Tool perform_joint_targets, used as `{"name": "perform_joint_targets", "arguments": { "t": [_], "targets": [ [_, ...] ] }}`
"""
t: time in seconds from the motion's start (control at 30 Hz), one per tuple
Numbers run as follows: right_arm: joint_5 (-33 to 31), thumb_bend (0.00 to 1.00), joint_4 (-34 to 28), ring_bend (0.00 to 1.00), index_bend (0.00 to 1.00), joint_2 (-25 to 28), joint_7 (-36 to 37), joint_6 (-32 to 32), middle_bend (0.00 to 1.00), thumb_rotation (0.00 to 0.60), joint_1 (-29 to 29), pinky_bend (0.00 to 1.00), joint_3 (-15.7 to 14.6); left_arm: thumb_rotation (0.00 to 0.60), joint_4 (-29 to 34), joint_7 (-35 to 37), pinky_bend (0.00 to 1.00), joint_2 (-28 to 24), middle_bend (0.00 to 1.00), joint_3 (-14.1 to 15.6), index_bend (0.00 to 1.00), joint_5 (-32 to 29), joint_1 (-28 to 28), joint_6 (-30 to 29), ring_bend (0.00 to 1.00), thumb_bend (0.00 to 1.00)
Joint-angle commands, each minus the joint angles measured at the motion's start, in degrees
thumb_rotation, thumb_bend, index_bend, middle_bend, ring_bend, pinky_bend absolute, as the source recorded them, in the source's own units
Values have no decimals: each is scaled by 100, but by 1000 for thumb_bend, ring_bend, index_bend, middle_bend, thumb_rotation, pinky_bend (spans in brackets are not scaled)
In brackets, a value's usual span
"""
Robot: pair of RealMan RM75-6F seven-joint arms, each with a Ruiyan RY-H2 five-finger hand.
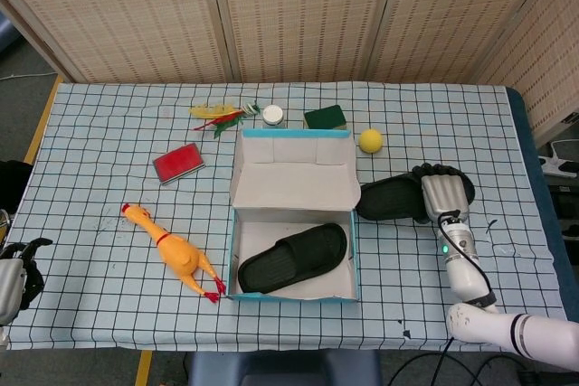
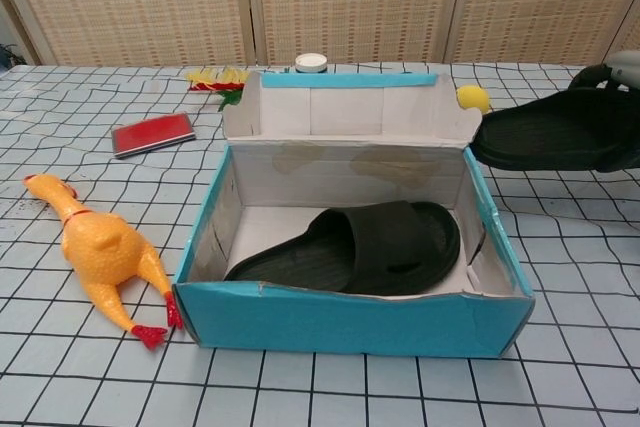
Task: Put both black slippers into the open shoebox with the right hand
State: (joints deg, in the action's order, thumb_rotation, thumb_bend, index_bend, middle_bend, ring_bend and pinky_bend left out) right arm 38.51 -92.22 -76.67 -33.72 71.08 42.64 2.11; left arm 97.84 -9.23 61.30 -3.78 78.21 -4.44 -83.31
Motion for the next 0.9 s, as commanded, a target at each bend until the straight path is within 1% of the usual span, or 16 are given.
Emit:
{"name": "perform_joint_targets", "arguments": {
  "t": [0.03,0.17,0.23,0.33,0.47,0.63,0.7,0.83,0.9],
  "targets": [
    [1594,39,-1182,310,482,-33,-483,1604,446,600,-472,253,-252,600,4,-8,431,-1,273,7,287,10,-4,6,283,413],
    [2630,39,-1400,311,483,-199,-555,1966,449,600,-670,254,-497,600,10,6,431,-8,273,11,286,24,6,-12,282,413],
    [3018,39,-1461,314,487,-280,-606,2048,454,600,-756,257,-573,600,17,36,431,-18,273,12,286,31,13,-22,282,413],
    [3349,39,-1541,321,493,-372,-752,2130,459,600,-865,264,-578,600,15,77,430,-31,272,16,287,48,28,-46,282,413],
    [3499,39,-1575,321,493,-464,-976,2158,459,600,-971,264,-457,600,12,129,431,-48,272,8,287,43,30,-44,283,413],
    [3547,38,-1787,321,493,-477,-1352,2169,459,600,-1078,263,-267,600,8,169,431,-53,273,-6,286,32,18,-24,282,413],
    [3606,38,-1928,321,492,-475,-1659,2275,459,600,-1134,264,-218,600,5,181,431,-54,273,-4,287,27,14,-7,282,413],
    [3650,42,-2331,320,489,-475,-2610,2533,458,600,-1252,264,-91,600,0,193,431,-59,273,1,287,15,13,11,283,413],
    [3600,44,-2514,320,486,-467,-2976,2583,458,600,-1286,263,-35,600,6,198,431,-62,272,0,287,17,17,2,283,413]
  ]
}}
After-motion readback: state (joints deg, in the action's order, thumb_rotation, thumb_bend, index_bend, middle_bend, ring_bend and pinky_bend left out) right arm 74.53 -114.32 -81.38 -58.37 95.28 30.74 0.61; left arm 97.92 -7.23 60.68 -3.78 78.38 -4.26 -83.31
